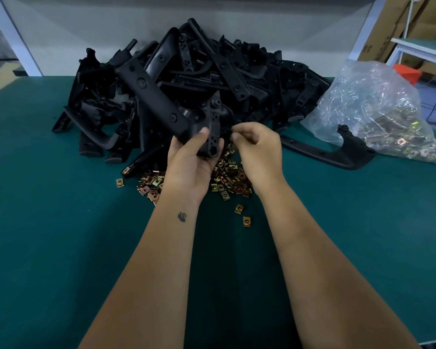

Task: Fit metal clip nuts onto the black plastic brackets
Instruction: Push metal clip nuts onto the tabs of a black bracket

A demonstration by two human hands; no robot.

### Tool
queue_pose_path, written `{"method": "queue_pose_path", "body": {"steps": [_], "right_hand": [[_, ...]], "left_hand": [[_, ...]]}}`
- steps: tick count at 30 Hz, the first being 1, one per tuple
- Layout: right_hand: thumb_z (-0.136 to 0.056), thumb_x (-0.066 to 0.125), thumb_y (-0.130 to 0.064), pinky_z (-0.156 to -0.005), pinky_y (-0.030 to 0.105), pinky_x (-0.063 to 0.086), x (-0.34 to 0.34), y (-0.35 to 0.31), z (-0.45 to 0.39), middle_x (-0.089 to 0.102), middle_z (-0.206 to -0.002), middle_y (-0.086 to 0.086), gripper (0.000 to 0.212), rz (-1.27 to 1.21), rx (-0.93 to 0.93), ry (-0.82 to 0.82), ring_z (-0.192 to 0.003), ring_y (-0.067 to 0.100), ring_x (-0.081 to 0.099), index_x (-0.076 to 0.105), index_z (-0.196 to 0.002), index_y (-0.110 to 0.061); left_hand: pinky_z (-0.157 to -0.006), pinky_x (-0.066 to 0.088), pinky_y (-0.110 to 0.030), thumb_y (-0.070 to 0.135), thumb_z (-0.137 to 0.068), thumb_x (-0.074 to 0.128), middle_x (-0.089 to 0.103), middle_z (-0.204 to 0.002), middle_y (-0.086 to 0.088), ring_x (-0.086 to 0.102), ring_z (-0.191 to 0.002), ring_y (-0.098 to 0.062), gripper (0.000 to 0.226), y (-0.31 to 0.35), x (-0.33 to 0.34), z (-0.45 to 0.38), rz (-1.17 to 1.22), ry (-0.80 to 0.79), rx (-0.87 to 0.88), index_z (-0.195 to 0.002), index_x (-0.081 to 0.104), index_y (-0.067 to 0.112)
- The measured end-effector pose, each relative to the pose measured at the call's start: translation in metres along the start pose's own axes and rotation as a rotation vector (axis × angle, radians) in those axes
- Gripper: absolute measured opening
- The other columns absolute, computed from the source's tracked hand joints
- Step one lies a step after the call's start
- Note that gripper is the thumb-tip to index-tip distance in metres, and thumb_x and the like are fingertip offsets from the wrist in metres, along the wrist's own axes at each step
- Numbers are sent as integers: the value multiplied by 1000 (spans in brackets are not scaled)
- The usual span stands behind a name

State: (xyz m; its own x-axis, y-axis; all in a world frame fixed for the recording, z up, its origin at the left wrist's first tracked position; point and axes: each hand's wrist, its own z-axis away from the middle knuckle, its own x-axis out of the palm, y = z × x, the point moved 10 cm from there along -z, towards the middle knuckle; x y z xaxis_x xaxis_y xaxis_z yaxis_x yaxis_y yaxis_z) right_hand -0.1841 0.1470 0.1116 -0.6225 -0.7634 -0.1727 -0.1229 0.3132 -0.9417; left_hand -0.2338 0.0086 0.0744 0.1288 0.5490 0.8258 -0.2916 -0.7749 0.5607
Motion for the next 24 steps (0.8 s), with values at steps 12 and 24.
{"method": "queue_pose_path", "body": {"steps": [12,24], "right_hand": [[-89,64,6,-77,25,56,10,4,2,73,-87,6,18,-621,150,-93,-77,13,69,72,-97,-8],[-90,63,3,-71,24,55,12,0,2,71,-87,8,15,-635,155,-127,-75,12,67,71,-97,-7]], "left_hand": [[-80,59,-34,-9,-91,57,64,-115,-15,70,-93,-24,36,1,11,6,11,-82,-22,-121,50,10],[-63,55,-23,-5,-90,60,69,-103,-6,68,-88,-18,32,-6,14,8,-50,-113,-78,-118,55,11]]}}
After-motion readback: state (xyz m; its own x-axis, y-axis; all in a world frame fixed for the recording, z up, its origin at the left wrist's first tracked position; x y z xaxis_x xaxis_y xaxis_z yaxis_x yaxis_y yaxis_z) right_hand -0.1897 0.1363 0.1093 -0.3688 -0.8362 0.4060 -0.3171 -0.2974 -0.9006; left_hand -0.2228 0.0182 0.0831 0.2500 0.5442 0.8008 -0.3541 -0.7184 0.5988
